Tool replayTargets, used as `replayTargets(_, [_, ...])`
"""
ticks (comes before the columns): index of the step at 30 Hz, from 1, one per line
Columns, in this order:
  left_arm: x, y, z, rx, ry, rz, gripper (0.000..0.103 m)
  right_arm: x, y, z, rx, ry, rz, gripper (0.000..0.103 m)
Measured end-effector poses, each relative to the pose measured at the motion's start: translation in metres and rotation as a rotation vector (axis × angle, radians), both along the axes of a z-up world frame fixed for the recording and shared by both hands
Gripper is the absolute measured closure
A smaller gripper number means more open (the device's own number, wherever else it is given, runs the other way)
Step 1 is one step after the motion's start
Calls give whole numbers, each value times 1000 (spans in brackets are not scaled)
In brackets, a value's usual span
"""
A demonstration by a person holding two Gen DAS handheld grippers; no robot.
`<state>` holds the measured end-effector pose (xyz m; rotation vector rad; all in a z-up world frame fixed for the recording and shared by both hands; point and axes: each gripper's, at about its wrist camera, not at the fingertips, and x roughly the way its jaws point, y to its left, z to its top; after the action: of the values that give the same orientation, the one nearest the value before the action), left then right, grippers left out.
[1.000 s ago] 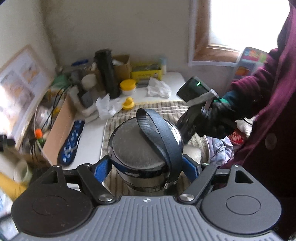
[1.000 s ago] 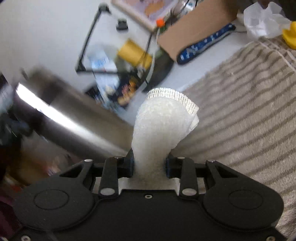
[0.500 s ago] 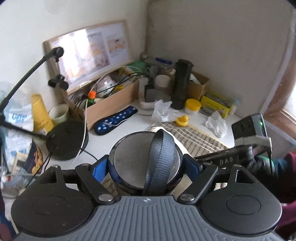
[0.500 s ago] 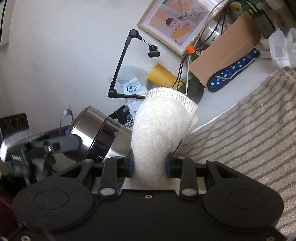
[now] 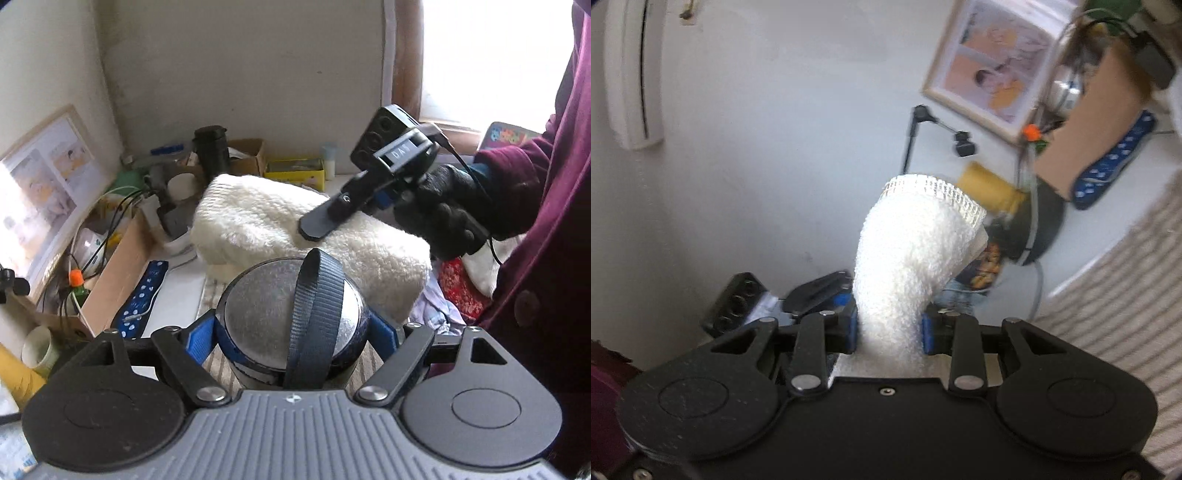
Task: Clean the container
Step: 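Sweep the cloth in the right gripper over the lid and strap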
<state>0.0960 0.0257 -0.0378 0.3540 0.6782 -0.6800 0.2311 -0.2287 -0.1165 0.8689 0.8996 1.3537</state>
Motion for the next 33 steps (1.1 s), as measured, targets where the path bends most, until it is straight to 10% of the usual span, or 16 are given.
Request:
replayTargets(17, [-9,0,2,-9,-15,107,20,0,11,-54,-194,52,40,72])
replayTargets(33, [-7,-5,1,-8,-13,148,20,-14,33,-99,-567,-127,70,72])
